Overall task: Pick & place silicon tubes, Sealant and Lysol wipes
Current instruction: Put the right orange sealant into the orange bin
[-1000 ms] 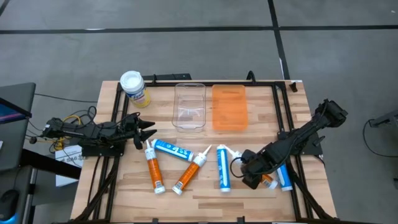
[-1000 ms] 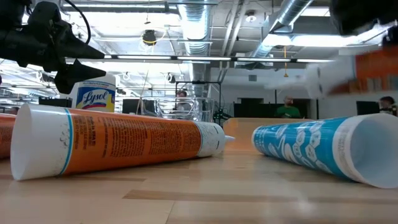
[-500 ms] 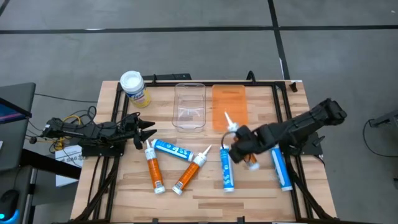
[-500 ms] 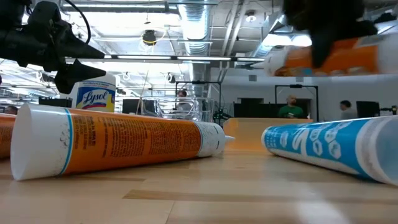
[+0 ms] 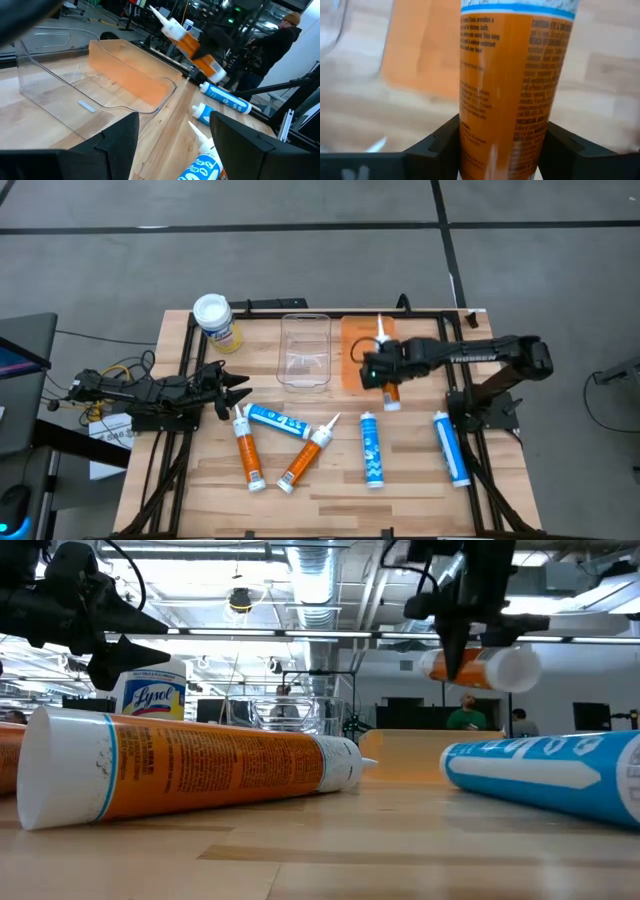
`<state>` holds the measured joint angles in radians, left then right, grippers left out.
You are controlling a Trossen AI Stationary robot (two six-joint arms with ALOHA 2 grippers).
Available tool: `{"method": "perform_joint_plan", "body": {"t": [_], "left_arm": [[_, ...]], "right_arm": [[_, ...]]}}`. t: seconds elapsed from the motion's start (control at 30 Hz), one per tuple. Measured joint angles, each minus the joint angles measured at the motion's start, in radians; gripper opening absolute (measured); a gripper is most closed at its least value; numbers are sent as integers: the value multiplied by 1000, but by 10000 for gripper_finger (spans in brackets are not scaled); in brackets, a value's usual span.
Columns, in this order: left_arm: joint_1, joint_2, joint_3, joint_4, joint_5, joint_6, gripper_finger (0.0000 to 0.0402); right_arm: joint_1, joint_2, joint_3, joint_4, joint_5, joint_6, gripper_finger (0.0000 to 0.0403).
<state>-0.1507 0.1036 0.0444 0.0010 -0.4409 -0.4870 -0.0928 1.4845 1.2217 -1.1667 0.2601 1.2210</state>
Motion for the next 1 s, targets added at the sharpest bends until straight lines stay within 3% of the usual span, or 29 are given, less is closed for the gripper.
{"method": "perform_joint_plan", "body": {"t": [0.33, 0.6, 0.83, 1.0], "left_arm": [[0, 0, 0, 0, 0, 0, 236], [0, 0, 0, 0, 0, 0, 236], [0, 0, 0, 0, 0, 0, 236], [0, 0, 0, 0, 0, 0, 236]], "right_arm": [[-186, 9, 0, 153, 44, -163, 185], [-276, 10, 0, 154, 57, -238, 185], [-296, 59, 0, 180, 72, -287, 184], [-294, 169, -2, 197, 98, -298, 187]]}}
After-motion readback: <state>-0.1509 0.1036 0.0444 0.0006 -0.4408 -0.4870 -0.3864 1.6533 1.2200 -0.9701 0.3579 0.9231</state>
